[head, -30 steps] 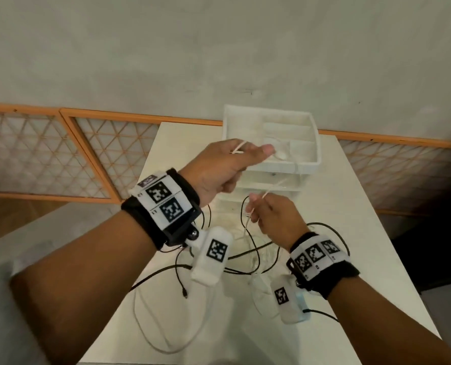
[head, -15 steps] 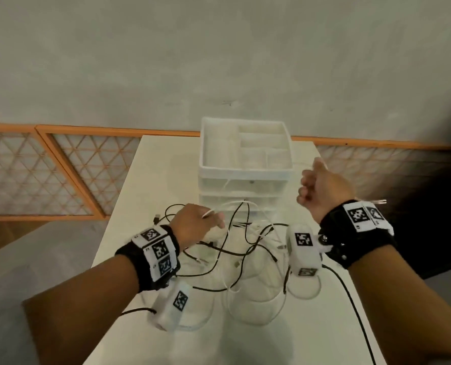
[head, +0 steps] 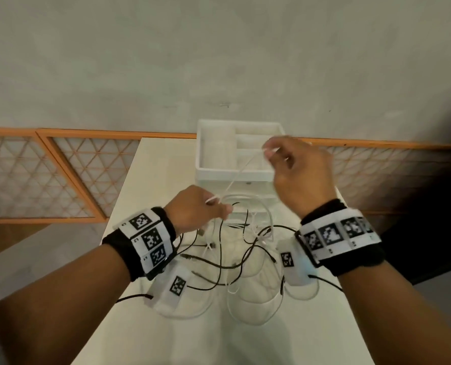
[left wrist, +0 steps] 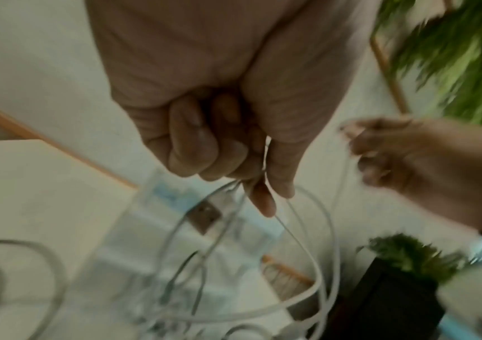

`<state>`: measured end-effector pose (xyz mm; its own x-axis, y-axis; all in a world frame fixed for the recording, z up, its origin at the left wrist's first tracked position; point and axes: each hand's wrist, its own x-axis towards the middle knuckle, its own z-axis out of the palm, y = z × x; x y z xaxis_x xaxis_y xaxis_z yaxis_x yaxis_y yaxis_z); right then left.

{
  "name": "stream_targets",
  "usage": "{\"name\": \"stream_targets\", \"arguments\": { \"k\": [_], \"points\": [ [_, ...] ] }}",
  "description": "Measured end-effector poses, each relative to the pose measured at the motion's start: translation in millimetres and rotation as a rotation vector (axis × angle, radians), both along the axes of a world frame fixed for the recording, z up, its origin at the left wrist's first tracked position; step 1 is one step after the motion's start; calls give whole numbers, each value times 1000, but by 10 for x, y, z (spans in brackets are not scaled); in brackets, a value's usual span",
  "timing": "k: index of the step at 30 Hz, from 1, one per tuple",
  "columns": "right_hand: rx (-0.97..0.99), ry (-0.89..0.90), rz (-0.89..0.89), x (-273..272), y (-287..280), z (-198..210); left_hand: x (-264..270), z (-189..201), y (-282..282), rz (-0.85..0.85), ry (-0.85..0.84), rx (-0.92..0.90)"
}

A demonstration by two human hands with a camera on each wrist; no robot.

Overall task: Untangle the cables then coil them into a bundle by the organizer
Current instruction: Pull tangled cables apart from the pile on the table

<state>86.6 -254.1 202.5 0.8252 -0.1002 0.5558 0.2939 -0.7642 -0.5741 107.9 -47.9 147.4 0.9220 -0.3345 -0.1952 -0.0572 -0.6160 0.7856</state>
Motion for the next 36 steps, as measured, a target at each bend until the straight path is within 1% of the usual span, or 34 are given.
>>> {"name": "stream_targets", "arguments": {
  "k": [2, 3, 5, 9, 12, 14, 15, 17, 19, 22, 24, 26, 28, 30, 32, 33, 36],
  "points": [
    [120, -71, -111, 48, -189, 121, -39, -257, 148, 15, 55, 101],
    [140, -70, -154, 66, -270, 151, -69, -362, 210, 28, 79, 108],
    [108, -20, -196, 112, -390, 102, -124, -438, 284, 49, 114, 77],
    [65, 205, -309, 196, -612, -100, -96, -217, 347, 102, 163, -115],
    [-11, 325, -407, 268, -859, -290, 30, 22, 461, 198, 168, -283],
    [-38, 433, -433, 295, -958, -409, 82, 96, 500, 223, 168, -328],
    [8, 460, -424, 308, -967, -440, 92, 97, 495, 218, 163, -307],
    [188, 422, -368, 330, -932, -421, 80, 28, 448, 202, 163, -235],
    [311, 308, -356, 367, -890, -315, 53, -109, 380, 170, 170, -186],
    [368, 178, -350, 472, -932, -163, 0, -295, 294, 104, 142, -109],
    [373, 179, -359, 554, -1011, -137, -25, -384, 262, 79, 147, -115],
    [399, 183, -378, 627, -1082, -135, -32, -474, 256, 95, 201, -146],
    [422, 172, -380, 694, -1123, -175, -39, -546, 262, 170, 314, -188],
    [400, 181, -348, 742, -1145, -259, -39, -579, 258, 250, 399, -288],
    [388, 219, -272, 717, -1175, -373, -15, -554, 244, 296, 385, -354],
    [348, 282, -242, 693, -1221, -462, 2, -517, 233, 308, 356, -368],
    [-42, 629, -222, 558, -1287, -734, 71, -361, 200, 309, 252, -378]
  ]
}}
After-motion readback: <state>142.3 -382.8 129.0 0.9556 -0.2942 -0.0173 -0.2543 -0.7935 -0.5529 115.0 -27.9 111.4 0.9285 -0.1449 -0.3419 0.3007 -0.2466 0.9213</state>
